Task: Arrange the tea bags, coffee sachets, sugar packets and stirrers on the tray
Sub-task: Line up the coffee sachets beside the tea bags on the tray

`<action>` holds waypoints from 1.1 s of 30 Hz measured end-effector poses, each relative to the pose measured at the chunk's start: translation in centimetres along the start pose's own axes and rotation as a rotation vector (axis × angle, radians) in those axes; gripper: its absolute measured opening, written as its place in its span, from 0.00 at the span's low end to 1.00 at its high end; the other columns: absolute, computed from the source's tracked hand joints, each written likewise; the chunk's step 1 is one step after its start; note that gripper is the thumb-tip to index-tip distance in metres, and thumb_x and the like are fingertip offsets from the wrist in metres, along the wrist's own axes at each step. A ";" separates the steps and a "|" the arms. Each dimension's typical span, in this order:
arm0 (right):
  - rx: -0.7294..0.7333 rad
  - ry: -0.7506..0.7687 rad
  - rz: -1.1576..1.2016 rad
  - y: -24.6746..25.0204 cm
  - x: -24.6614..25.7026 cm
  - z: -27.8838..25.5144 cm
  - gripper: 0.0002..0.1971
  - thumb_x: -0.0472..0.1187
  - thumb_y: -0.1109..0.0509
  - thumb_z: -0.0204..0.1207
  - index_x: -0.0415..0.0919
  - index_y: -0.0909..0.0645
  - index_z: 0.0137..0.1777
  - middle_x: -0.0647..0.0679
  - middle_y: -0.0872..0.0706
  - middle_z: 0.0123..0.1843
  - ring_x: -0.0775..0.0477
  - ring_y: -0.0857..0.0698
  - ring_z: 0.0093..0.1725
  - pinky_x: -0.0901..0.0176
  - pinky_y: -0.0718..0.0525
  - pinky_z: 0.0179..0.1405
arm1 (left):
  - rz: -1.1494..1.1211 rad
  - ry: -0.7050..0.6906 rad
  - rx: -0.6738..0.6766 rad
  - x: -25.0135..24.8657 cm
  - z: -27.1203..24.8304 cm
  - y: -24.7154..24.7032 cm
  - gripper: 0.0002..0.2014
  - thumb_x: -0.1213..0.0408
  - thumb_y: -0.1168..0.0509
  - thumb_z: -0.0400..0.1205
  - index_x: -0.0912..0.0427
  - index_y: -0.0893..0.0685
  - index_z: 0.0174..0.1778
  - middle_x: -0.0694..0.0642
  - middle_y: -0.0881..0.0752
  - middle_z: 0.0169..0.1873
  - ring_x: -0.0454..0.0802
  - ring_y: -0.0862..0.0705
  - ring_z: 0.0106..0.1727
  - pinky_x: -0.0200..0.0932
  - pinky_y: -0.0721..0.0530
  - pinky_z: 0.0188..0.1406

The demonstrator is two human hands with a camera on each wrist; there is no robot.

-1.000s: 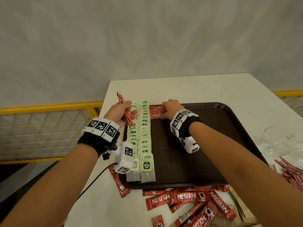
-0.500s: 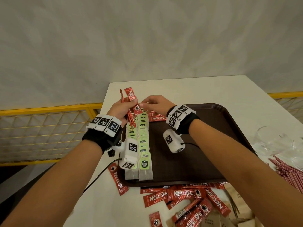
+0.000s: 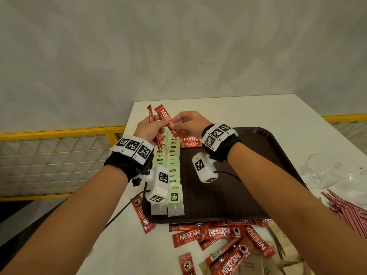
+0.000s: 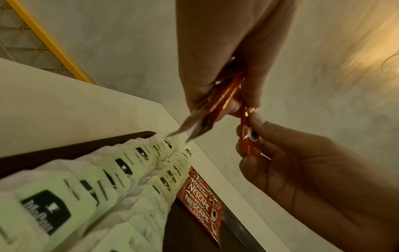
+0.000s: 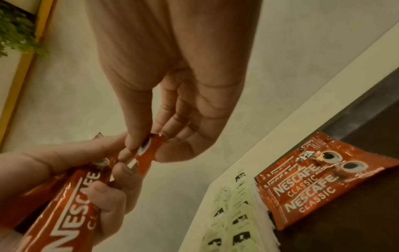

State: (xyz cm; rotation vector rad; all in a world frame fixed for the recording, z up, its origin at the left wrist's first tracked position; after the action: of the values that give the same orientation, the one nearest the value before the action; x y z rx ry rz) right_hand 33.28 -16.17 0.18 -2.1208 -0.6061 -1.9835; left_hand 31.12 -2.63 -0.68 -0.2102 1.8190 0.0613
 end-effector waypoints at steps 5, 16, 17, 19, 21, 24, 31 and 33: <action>-0.113 -0.002 0.340 0.6 0.4 -0.4 0.18 0.25 0.30 0.74 0.38 0.30 0.60 0.41 0.17 0.44 0.46 0.14 0.41 0.58 0.11 0.33 | 0.082 0.015 0.096 0.2 -0.5 -0.4 0.13 0.66 0.24 0.71 0.53 0.17 0.49 0.55 0.18 0.35 0.44 0.24 0.28 0.37 0.24 0.23; -0.143 0.011 0.227 2.1 0.3 -1.2 0.21 0.28 0.32 0.77 0.43 0.29 0.67 0.43 0.17 0.49 0.43 0.14 0.49 0.43 0.14 0.52 | 0.244 -0.026 0.046 0.0 -0.6 0.0 0.08 0.71 0.31 0.78 0.51 0.17 0.40 0.55 0.16 0.37 0.44 0.26 0.27 0.36 0.28 0.22; -0.167 0.023 0.158 2.5 0.4 -1.2 0.17 0.30 0.32 0.77 0.41 0.25 0.64 0.43 0.17 0.51 0.43 0.15 0.53 0.44 0.14 0.54 | 0.250 -0.034 0.029 -0.1 -0.5 0.2 0.09 0.71 0.32 0.78 0.51 0.17 0.40 0.55 0.16 0.37 0.44 0.26 0.27 0.36 0.28 0.22; -0.178 0.052 -0.038 2.9 1.0 -1.3 0.11 0.32 0.30 0.77 0.41 0.21 0.58 0.44 0.18 0.55 0.46 0.17 0.56 0.49 0.13 0.52 | 0.258 -0.044 0.003 -0.4 -0.4 0.5 0.09 0.72 0.33 0.79 0.51 0.16 0.39 0.54 0.16 0.36 0.44 0.26 0.28 0.37 0.28 0.24; -0.155 0.076 -0.173 2.8 1.5 -1.4 0.13 0.32 0.30 0.76 0.40 0.21 0.60 0.49 0.18 0.50 0.50 0.18 0.54 0.56 0.12 0.46 | 0.253 -0.040 -0.007 -0.4 -0.2 0.5 0.09 0.72 0.34 0.79 0.51 0.17 0.39 0.54 0.17 0.35 0.44 0.26 0.28 0.37 0.27 0.23; -0.167 0.057 0.087 2.6 1.3 -1.4 0.27 0.25 0.30 0.73 0.39 0.31 0.70 0.46 0.20 0.46 0.47 0.16 0.46 0.57 0.11 0.41 | 0.146 0.010 -0.013 0.1 -0.3 0.2 0.09 0.72 0.35 0.80 0.52 0.17 0.41 0.54 0.18 0.35 0.44 0.26 0.27 0.35 0.27 0.17; -0.127 0.050 0.367 1.3 1.2 -0.9 0.06 0.27 0.31 0.75 0.38 0.23 0.44 0.43 0.15 0.41 0.48 0.14 0.40 0.54 0.11 0.44 | 0.144 0.019 0.059 0.2 -1.0 -1.2 0.04 0.65 0.28 0.76 0.54 0.17 0.41 0.53 0.16 0.37 0.45 0.22 0.31 0.35 0.27 0.20; -0.112 0.029 0.204 1.6 1.4 -0.9 0.04 0.30 0.31 0.76 0.40 0.20 0.45 0.45 0.16 0.41 0.50 0.17 0.39 0.58 0.14 0.40 | 0.134 -0.036 0.039 -0.3 -1.2 -0.9 0.06 0.60 0.26 0.74 0.53 0.16 0.42 0.52 0.16 0.38 0.44 0.23 0.32 0.36 0.27 0.23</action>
State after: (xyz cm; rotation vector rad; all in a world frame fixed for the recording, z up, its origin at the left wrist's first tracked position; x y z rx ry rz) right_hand 33.16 -17.75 1.87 -2.1165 -0.2665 -1.9723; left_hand 30.24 -3.69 -0.04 -0.0590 1.7948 0.1229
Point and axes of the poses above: each hand's wrist, its own z-axis towards the middle knuckle, its own y-axis out of the back of the hand, x = y × z, the point moved 5 cm from there along z, towards the middle knuckle
